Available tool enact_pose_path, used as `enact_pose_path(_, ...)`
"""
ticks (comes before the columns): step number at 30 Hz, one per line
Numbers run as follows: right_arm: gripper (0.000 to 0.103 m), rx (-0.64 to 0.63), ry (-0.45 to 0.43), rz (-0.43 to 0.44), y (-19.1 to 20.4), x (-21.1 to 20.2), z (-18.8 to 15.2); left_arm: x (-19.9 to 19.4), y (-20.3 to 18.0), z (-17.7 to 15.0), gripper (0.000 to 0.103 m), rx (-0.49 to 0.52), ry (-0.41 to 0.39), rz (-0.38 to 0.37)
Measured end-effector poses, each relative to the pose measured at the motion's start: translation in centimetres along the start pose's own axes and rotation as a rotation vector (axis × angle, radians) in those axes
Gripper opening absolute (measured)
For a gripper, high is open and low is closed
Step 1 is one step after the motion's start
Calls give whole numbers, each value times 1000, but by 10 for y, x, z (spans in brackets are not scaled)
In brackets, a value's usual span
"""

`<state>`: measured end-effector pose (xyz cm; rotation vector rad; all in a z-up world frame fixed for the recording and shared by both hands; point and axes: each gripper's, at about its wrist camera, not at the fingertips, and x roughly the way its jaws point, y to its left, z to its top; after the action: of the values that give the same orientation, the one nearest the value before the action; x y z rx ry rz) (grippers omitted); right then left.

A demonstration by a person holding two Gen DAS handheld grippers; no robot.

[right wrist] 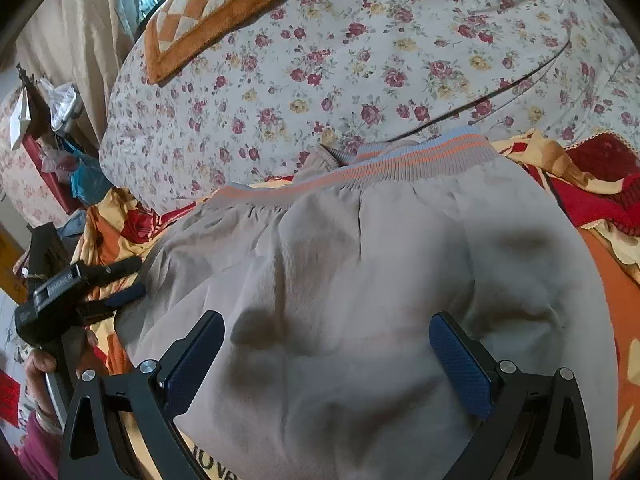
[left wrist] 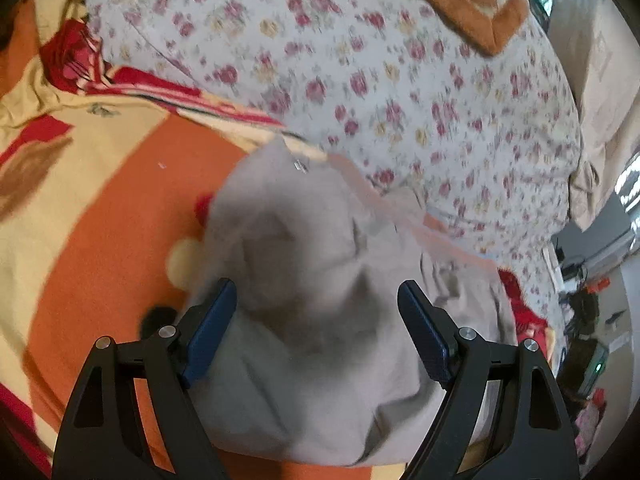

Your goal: Fold large clothes

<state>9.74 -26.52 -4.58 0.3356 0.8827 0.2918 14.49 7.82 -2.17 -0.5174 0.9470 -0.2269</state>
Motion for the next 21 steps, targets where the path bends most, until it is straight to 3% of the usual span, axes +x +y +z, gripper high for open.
enact_pose_path(6, 102, 9, 8, 7, -1, 3, 0, 22, 20, 13, 83, -60, 85, -51)
enact_pose_path(9, 102, 3, 12, 4, -1, 5, 0, 32, 19, 19, 83, -28, 120, -45)
enact_pose_path(13, 102, 1, 14, 12, -2, 5, 0, 37, 17, 27, 87, -10, 149, -97)
enact_pose_path(17, 102, 12, 10, 20, -5, 7, 1, 55, 24, 35, 87, 10, 212, -83)
enact_pose_path(21, 102, 1, 14, 18, -4, 7, 1, 40, 36, 52, 87, -31, 140, -85)
